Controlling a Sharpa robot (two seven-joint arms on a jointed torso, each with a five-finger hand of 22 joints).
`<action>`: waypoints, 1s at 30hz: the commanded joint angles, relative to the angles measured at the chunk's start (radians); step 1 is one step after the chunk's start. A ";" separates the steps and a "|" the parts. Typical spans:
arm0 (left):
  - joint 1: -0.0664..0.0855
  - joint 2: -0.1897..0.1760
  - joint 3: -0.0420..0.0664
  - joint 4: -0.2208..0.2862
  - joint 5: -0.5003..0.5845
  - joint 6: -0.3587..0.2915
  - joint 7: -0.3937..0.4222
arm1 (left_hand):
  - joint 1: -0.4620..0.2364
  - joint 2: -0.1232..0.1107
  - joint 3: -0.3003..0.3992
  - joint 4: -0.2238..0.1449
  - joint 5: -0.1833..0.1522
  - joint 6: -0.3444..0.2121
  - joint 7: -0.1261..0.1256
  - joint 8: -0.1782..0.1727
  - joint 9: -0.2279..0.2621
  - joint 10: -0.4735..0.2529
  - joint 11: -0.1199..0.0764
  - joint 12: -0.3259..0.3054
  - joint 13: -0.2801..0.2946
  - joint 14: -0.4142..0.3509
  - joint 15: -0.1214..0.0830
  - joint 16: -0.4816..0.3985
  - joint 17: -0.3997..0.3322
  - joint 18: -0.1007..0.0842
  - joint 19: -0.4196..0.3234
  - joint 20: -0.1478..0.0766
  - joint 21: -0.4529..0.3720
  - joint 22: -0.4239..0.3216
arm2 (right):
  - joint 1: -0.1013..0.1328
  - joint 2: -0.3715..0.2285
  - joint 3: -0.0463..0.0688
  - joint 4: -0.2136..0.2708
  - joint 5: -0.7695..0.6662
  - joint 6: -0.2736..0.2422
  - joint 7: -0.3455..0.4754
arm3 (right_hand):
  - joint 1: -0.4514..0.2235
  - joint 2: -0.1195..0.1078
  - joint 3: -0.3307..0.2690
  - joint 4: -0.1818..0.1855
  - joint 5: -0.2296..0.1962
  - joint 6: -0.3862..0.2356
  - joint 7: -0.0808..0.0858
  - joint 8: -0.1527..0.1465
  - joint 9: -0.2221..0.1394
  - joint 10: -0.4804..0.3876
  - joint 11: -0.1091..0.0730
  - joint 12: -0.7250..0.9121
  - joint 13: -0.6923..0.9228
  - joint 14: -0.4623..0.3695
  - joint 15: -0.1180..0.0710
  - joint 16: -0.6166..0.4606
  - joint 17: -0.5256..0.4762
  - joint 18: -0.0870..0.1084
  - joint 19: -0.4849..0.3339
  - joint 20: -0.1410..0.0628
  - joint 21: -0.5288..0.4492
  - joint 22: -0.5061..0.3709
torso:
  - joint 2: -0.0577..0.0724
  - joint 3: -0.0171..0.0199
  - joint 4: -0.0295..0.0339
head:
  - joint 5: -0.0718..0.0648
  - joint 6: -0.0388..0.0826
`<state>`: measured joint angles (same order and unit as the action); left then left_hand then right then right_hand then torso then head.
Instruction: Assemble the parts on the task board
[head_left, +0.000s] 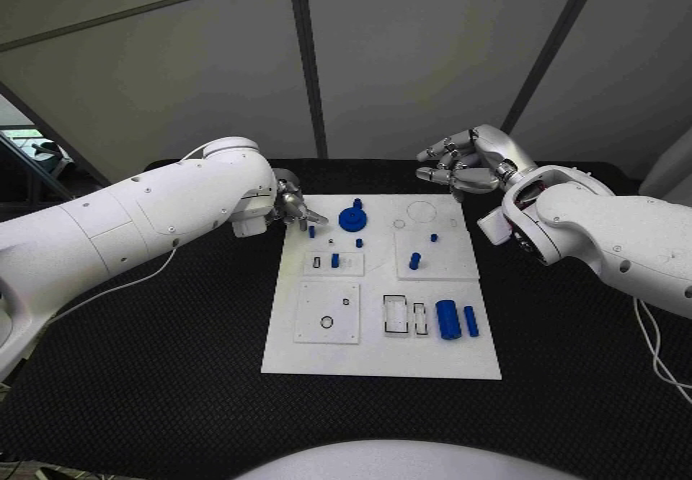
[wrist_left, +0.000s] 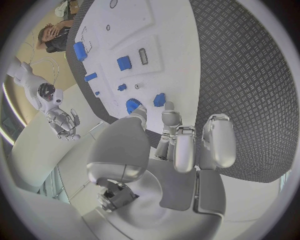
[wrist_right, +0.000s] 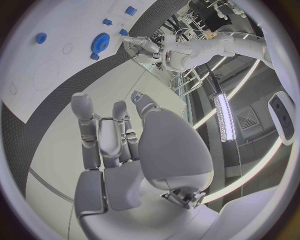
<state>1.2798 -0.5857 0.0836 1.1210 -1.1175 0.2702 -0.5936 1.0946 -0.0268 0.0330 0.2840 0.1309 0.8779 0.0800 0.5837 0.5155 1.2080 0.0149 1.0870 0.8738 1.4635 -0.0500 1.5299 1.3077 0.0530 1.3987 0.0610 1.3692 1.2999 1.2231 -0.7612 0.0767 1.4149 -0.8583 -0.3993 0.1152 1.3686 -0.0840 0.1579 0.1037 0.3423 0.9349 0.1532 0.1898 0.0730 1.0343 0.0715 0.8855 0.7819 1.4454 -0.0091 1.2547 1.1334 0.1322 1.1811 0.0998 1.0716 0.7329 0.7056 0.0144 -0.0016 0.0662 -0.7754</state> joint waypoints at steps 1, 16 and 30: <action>0.002 0.000 0.000 -0.001 0.001 0.034 0.000 | 0.014 0.005 -0.006 -0.003 0.004 0.012 -0.002 0.009 0.002 -0.004 -0.007 0.002 0.002 0.091 0.001 -0.001 0.220 0.015 -0.002 0.003 -0.006 0.002 | 0.002 0.001 0.001 0.000 -0.002 0.006 0.005 | -0.011 0.003 0.000 0.004 0.006 -0.004 0.004 -0.004 -0.002 -0.004 -0.002 0.000 0.001 -0.005 0.002 -0.003 0.001 0.018 -0.002 0.000 -0.003 0.000 | 0.000 0.0005 0.0000 | 0.001 -0.001; 0.002 0.002 -0.001 0.005 0.001 0.038 0.002 | 0.047 0.030 0.003 -0.010 0.006 0.016 -0.008 0.027 0.008 -0.004 -0.012 0.004 0.002 0.091 -0.004 -0.001 0.220 0.015 -0.002 -0.002 -0.007 0.003 | 0.002 0.003 0.001 -0.001 -0.002 0.007 0.005 | -0.010 0.003 0.001 0.004 0.007 -0.004 0.004 -0.004 -0.002 -0.005 -0.003 -0.001 0.000 -0.004 0.002 -0.003 0.001 0.018 -0.001 -0.001 -0.003 0.000 | -0.001 0.0007 0.0002 | 0.001 -0.003; 0.002 0.005 -0.001 0.006 0.002 0.034 0.009 | 0.123 0.060 0.045 -0.049 0.006 0.002 -0.011 0.039 0.013 -0.008 -0.016 0.000 -0.004 0.091 -0.008 -0.001 0.220 0.015 -0.002 -0.006 -0.009 0.005 | 0.002 0.003 0.001 -0.001 -0.002 0.008 0.006 | -0.009 0.003 0.002 0.004 0.009 -0.004 0.004 -0.004 -0.002 -0.003 -0.003 0.001 0.002 -0.004 0.002 -0.003 0.001 0.017 -0.001 -0.001 -0.003 0.000 | 0.000 0.0006 0.0004 | 0.001 -0.007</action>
<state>1.2798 -0.5818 0.0824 1.1270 -1.1171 0.2962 -0.5916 1.2058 0.0317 0.0759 0.2356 0.1310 0.8865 0.0713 0.6170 0.5272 1.2009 0.0076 1.0870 0.8707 1.4635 -0.0500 1.5298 1.3078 0.0530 1.3987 0.0610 1.3653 1.3040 1.2231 -0.7590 0.0767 1.4130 -0.8584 -0.3969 0.1154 1.3686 -0.0840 0.1578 0.1037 0.3479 0.9349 0.1532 0.1898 0.0722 1.0343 0.0715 0.8855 0.7832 1.4454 -0.0091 1.2547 1.1330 0.1323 1.1811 0.0998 1.0716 0.7330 0.7051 0.0150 -0.0014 0.0662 -0.7820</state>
